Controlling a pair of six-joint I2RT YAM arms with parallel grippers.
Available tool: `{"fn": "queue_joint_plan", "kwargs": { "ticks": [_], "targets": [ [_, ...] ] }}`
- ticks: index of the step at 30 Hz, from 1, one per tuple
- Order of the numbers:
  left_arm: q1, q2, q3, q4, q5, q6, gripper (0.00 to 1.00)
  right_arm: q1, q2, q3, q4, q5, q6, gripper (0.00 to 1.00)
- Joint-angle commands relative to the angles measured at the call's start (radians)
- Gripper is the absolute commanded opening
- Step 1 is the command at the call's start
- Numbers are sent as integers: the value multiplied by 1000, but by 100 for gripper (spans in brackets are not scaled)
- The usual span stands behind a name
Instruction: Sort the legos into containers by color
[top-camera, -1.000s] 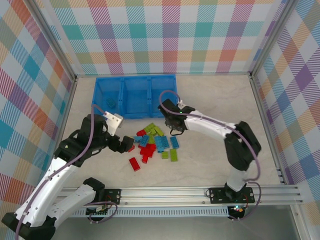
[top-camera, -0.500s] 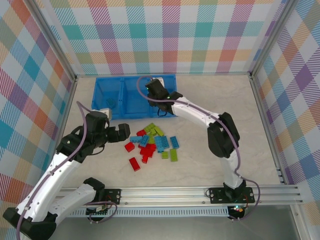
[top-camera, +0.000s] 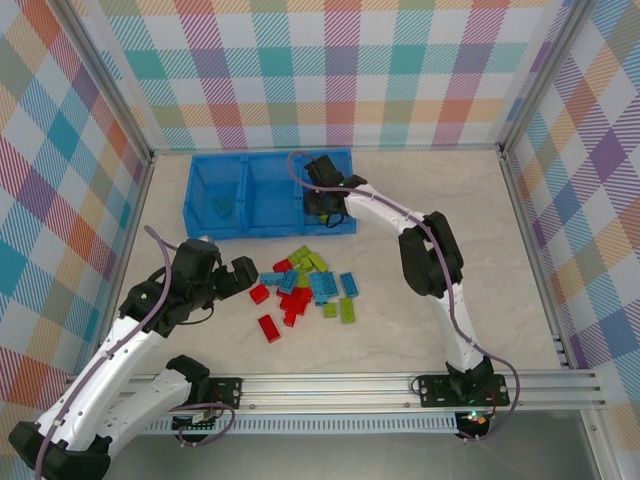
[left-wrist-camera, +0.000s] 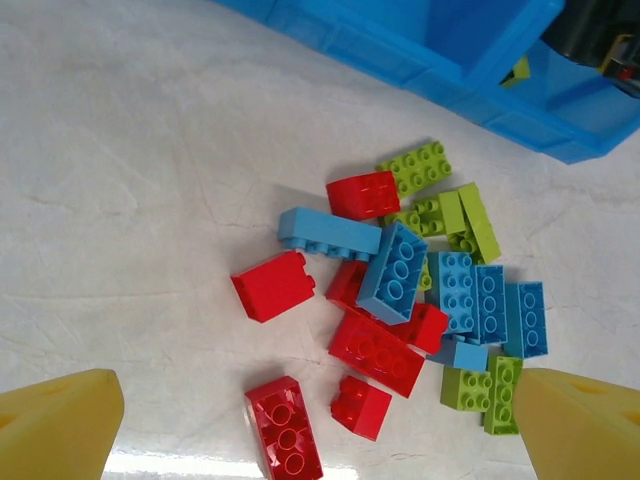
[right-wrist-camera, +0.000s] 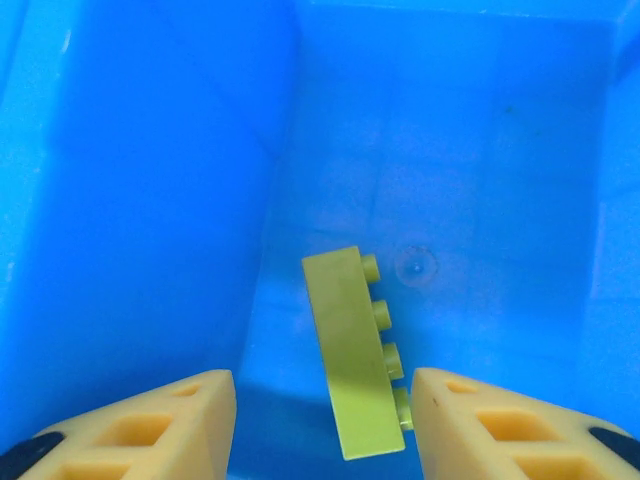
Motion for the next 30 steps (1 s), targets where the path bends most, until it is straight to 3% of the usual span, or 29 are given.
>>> {"fn": "queue_joint_plan", "kwargs": {
  "ticks": [1,4,7,11,15,17,22,26,30],
  "targets": [
    [-7,-11,-48,-5,-22,-92,100,4,-117,-43,9,-18,11,50],
    [-6,7,-89,24,-44,-158,100,5,-241,-136,37,-24,9,51],
    [-7,55,-142,77,-42,-227,100,5,-400,-267,84,-110,-4,55],
    [-7,182,-178,171,-15,-218,99,6,-623,-460,139,-375,-50,67],
    [-8,331,-158,267,13,-80,94,12,-817,-657,203,-576,-41,77],
    [-8,398,-137,279,5,-20,89,11,-879,-719,201,-599,-31,79],
    [-8,515,-100,329,73,148,95,12,-982,-803,188,-526,-26,81],
    [-8,588,-76,314,41,140,94,12,-996,-807,192,-529,-29,81],
    [-8,637,-73,284,25,115,82,12,-998,-810,214,-530,-12,82]
  ]
}}
